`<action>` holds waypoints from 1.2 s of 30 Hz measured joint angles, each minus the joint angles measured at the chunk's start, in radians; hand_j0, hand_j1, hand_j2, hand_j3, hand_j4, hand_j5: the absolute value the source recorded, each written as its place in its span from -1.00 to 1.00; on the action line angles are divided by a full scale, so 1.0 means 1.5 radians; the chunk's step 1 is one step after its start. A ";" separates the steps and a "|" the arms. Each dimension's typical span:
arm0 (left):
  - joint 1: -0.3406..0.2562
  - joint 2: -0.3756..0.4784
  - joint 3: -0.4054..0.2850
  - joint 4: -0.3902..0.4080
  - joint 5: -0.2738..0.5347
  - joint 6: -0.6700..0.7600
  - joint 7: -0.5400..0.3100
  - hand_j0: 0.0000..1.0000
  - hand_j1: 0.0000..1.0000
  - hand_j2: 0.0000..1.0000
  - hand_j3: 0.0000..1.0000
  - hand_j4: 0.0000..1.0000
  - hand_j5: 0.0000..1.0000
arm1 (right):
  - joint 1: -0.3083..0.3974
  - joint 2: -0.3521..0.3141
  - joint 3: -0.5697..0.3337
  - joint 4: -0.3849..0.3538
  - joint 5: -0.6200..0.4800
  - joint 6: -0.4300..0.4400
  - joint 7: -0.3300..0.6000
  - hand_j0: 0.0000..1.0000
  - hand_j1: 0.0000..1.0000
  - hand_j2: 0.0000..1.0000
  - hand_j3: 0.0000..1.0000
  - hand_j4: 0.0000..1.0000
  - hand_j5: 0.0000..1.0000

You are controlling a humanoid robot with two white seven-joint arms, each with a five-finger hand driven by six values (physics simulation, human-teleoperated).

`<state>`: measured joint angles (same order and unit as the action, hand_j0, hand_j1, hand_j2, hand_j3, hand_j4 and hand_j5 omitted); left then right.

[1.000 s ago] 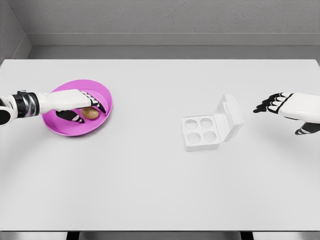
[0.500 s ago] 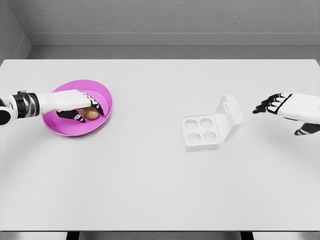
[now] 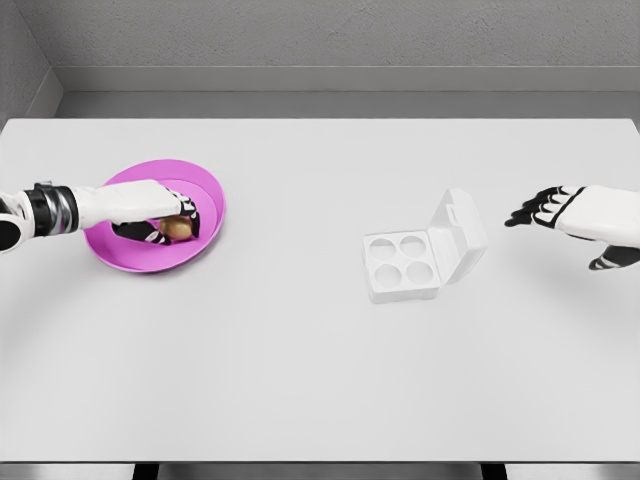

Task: Pack egg into the box and close the box lid

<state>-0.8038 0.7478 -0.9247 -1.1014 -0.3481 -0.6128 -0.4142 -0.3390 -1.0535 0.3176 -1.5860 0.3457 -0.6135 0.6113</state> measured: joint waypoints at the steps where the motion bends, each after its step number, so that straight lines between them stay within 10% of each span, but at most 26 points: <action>1: 0.001 0.000 0.000 0.000 0.000 0.000 0.000 -0.25 -0.25 -0.25 -0.25 -0.25 -0.25 | -0.001 0.000 0.000 0.000 0.000 0.000 0.000 1.00 1.00 1.00 1.00 1.00 1.00; 25: -0.032 0.002 -0.002 -0.163 0.017 0.000 0.003 -0.34 -0.34 -0.34 -0.34 -0.34 -0.34 | 0.000 0.000 0.000 -0.002 0.000 0.000 0.000 1.00 1.00 1.00 1.00 1.00 1.00; 36: -0.050 -0.081 -0.024 -0.179 0.012 -0.001 0.000 -0.34 -0.34 -0.34 -0.34 -0.34 -0.34 | -0.001 0.000 0.000 -0.005 0.000 0.000 0.000 1.00 1.00 1.00 1.00 1.00 1.00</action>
<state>-0.8790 0.6258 -0.9608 -1.3702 -0.3300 -0.6150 -0.4139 -0.3405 -1.0528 0.3176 -1.5933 0.3454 -0.6135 0.6113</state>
